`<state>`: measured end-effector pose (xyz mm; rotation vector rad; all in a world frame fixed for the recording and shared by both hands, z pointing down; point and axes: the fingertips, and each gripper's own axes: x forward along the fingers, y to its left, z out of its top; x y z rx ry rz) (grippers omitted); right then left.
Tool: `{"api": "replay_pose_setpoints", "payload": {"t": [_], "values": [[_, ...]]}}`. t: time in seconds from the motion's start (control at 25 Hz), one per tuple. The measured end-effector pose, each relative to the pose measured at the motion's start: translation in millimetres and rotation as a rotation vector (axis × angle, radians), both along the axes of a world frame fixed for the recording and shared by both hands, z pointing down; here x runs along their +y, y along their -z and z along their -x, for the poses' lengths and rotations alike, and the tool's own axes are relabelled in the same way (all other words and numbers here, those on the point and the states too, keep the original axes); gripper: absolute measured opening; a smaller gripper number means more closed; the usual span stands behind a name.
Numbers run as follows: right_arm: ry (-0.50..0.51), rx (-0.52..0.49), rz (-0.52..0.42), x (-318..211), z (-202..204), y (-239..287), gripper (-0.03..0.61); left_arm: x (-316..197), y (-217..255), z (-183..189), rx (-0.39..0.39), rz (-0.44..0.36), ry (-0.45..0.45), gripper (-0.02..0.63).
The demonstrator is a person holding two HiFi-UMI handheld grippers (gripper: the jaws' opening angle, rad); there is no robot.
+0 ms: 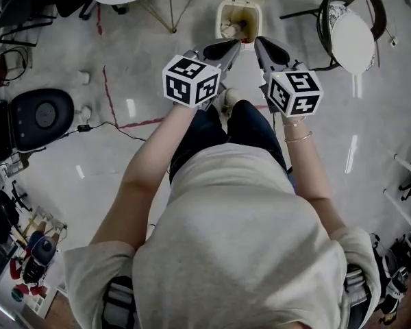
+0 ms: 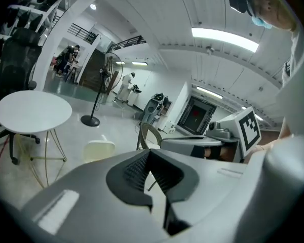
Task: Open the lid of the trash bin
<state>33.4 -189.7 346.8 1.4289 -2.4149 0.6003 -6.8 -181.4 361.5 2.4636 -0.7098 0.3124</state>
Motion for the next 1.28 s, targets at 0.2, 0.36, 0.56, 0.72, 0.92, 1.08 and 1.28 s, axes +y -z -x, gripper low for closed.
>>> {"api": "replay_pose_setpoints", "payload": {"t": [0.2,0.36,0.56,0.72,0.92,1.08,1.28], "values": [[0.032,0.019,-0.074,-4,17,35,0.008,-21,41,15,0.059,-0.051,0.06,0.006],[0.046,0.017,-0.11,-6,25,51,0.008,-29,59,23,0.089,-0.066,0.096,0.006],[0.09,0.028,-0.141,-9,33,60,0.008,-30,65,30,0.091,-0.097,0.117,0.006],[0.102,0.041,-0.143,-7,32,60,0.008,-23,58,29,0.022,-0.135,0.127,0.006],[0.097,0.059,-0.147,-4,26,58,0.008,-16,51,21,0.027,-0.112,0.119,0.006],[0.092,0.064,-0.147,1,25,57,0.008,-10,49,18,0.028,-0.111,0.113,0.006],[0.092,0.065,-0.15,6,27,58,0.008,-4,49,19,0.018,-0.114,0.113,0.006]]}}
